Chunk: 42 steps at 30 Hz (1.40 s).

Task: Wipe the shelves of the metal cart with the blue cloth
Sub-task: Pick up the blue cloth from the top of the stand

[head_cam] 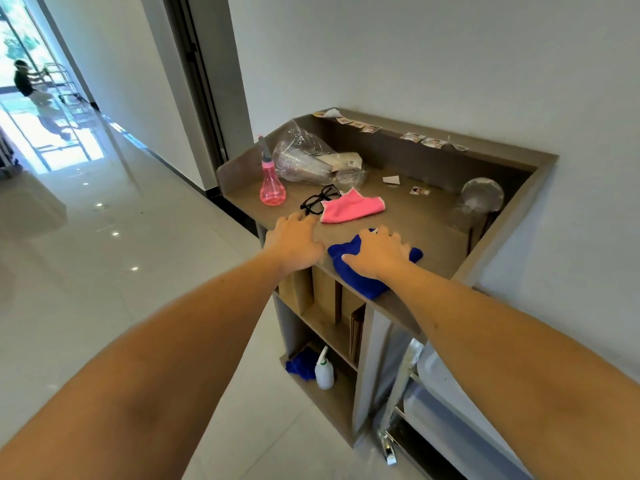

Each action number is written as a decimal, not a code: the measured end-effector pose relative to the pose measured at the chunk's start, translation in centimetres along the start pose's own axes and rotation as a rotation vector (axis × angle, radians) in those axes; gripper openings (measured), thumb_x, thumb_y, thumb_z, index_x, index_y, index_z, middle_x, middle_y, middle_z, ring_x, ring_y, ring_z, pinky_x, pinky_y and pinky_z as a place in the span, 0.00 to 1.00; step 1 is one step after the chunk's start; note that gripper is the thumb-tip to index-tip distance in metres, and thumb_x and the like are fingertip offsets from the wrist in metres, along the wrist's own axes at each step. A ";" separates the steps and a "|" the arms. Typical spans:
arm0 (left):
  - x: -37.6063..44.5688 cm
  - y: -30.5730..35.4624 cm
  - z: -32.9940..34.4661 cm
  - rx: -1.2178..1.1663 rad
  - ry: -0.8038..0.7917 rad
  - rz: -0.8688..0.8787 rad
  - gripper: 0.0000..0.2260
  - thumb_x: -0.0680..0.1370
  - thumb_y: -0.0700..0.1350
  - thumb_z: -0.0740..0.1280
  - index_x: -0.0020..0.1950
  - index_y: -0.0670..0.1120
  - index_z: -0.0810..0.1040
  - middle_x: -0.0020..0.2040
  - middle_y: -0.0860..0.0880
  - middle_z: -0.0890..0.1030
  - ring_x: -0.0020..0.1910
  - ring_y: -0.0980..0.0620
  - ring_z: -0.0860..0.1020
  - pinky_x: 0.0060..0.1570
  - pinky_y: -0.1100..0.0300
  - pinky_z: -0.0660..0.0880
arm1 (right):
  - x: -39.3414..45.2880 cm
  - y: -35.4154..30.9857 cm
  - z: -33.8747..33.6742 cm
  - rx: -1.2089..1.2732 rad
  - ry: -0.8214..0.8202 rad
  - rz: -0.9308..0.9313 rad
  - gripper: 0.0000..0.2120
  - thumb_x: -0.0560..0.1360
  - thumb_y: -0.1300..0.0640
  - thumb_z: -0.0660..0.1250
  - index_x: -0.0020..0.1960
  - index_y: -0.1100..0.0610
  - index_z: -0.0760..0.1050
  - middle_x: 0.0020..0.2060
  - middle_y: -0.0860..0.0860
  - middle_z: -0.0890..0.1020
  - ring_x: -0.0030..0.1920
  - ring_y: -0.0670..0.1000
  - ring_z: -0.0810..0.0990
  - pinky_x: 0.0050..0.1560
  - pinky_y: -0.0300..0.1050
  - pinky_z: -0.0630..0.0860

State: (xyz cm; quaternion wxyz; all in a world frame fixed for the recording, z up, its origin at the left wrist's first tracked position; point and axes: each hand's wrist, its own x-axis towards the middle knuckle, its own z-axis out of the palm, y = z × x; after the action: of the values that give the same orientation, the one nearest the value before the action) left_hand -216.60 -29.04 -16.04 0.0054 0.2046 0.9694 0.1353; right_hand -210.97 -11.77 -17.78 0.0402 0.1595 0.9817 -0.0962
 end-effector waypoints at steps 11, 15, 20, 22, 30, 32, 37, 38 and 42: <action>5.1 -3.4 2.1 0.020 -0.036 0.115 0.28 0.78 0.59 0.62 0.76 0.54 0.62 0.75 0.46 0.65 0.73 0.40 0.62 0.65 0.39 0.67 | 2.8 -0.9 6.5 -0.068 -0.034 0.129 0.47 0.68 0.17 0.40 0.81 0.39 0.46 0.82 0.60 0.46 0.78 0.72 0.43 0.70 0.78 0.39; 6.8 -4.7 2.8 -0.001 -0.054 0.108 0.27 0.78 0.59 0.61 0.76 0.55 0.62 0.76 0.46 0.63 0.74 0.41 0.60 0.66 0.39 0.65 | 3.8 -1.1 6.9 -0.099 0.026 0.163 0.46 0.68 0.18 0.37 0.80 0.38 0.50 0.81 0.59 0.52 0.77 0.71 0.49 0.70 0.77 0.44; 7.8 -5.0 3.4 0.009 -0.080 0.141 0.27 0.78 0.60 0.61 0.75 0.53 0.63 0.76 0.45 0.64 0.73 0.40 0.61 0.66 0.38 0.65 | 4.1 -1.3 6.5 -0.159 0.139 0.156 0.33 0.77 0.26 0.47 0.76 0.41 0.61 0.73 0.59 0.66 0.71 0.63 0.64 0.66 0.71 0.61; 7.8 -4.9 3.3 0.028 -0.076 0.165 0.27 0.78 0.60 0.61 0.75 0.52 0.64 0.74 0.44 0.65 0.72 0.40 0.63 0.65 0.38 0.66 | 3.6 -1.7 6.4 -0.199 0.206 0.136 0.29 0.79 0.30 0.50 0.72 0.44 0.66 0.69 0.58 0.70 0.67 0.61 0.69 0.62 0.66 0.67; 8.1 -3.2 -0.4 0.067 -0.042 0.295 0.27 0.76 0.57 0.64 0.74 0.52 0.64 0.70 0.44 0.68 0.70 0.39 0.64 0.62 0.40 0.67 | 1.7 -2.2 3.6 -0.152 0.320 0.033 0.20 0.80 0.37 0.58 0.62 0.49 0.74 0.54 0.56 0.77 0.54 0.58 0.76 0.48 0.52 0.74; 7.9 -2.4 -1.9 0.052 -0.030 0.344 0.27 0.75 0.56 0.65 0.72 0.51 0.65 0.69 0.44 0.69 0.69 0.38 0.65 0.62 0.39 0.68 | 1.4 -2.2 1.7 -0.165 0.393 0.024 0.19 0.79 0.37 0.59 0.60 0.49 0.75 0.52 0.56 0.77 0.53 0.57 0.76 0.46 0.52 0.73; 6.9 0.9 -4.8 0.039 0.017 0.405 0.29 0.75 0.52 0.65 0.75 0.51 0.63 0.73 0.43 0.66 0.71 0.38 0.62 0.65 0.38 0.66 | -0.5 -1.4 -3.6 -0.230 0.531 0.095 0.19 0.80 0.38 0.60 0.63 0.48 0.74 0.53 0.55 0.78 0.52 0.57 0.76 0.48 0.54 0.74; 6.7 1.7 -5.2 0.036 0.030 0.430 0.29 0.75 0.54 0.64 0.75 0.51 0.63 0.73 0.43 0.66 0.72 0.38 0.62 0.66 0.38 0.66 | -1.2 -1.2 -4.5 -0.242 0.558 0.114 0.19 0.80 0.37 0.60 0.63 0.48 0.74 0.53 0.56 0.78 0.52 0.58 0.77 0.48 0.54 0.74; 5.6 5.5 -6.0 0.013 0.108 0.540 0.30 0.75 0.55 0.65 0.76 0.52 0.63 0.73 0.44 0.67 0.70 0.39 0.64 0.64 0.41 0.67 | -5.0 0.6 -7.3 -0.259 0.649 0.186 0.19 0.79 0.38 0.61 0.62 0.49 0.74 0.53 0.56 0.78 0.53 0.57 0.77 0.50 0.54 0.75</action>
State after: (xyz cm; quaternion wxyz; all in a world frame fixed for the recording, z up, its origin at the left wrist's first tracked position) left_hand -220.00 -23.54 -8.54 -0.0840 0.4483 0.8794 0.1365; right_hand -206.43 -11.26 -10.15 -0.2451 0.2641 0.9286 0.0888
